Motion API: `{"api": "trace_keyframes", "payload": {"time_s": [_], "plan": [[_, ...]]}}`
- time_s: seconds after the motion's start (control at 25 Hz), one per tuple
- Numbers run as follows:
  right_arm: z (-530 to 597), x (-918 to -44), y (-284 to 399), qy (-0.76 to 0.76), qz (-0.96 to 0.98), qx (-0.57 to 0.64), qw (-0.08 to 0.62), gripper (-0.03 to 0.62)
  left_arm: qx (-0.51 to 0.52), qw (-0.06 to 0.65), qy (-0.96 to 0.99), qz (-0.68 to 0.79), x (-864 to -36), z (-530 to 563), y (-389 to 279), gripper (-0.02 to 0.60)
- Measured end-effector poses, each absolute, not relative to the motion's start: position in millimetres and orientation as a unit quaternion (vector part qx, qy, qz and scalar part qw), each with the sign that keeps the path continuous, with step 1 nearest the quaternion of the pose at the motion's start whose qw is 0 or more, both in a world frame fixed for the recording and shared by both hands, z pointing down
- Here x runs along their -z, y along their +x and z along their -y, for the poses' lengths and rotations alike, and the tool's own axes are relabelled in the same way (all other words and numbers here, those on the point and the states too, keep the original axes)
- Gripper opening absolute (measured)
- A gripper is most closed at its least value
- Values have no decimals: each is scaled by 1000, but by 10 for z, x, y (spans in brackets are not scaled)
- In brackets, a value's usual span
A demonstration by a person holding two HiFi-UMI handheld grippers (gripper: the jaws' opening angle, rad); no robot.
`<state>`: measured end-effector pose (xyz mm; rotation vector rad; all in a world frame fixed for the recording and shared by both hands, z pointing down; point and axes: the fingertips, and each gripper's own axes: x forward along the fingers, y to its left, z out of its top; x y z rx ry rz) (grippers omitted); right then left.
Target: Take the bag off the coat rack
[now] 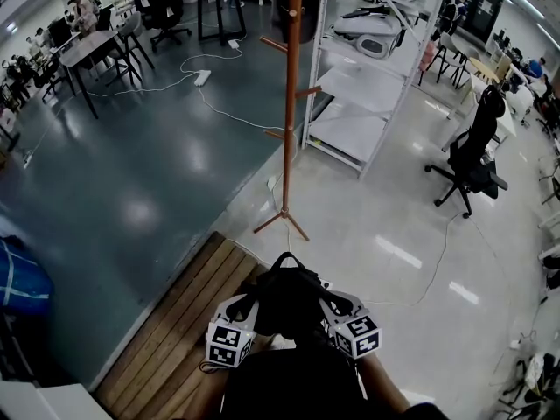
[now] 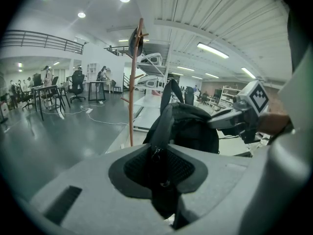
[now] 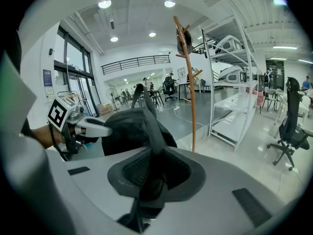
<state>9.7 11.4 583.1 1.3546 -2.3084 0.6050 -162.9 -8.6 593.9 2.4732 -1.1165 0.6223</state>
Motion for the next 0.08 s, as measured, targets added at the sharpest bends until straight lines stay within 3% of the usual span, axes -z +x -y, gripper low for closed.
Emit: {"api": "trace_keyframes", "payload": {"time_s": [0.08], "plan": [[-98, -5828, 81, 486, 824, -216, 197, 64, -219, 177, 875, 394, -5928, 104, -1649, 78]]}}
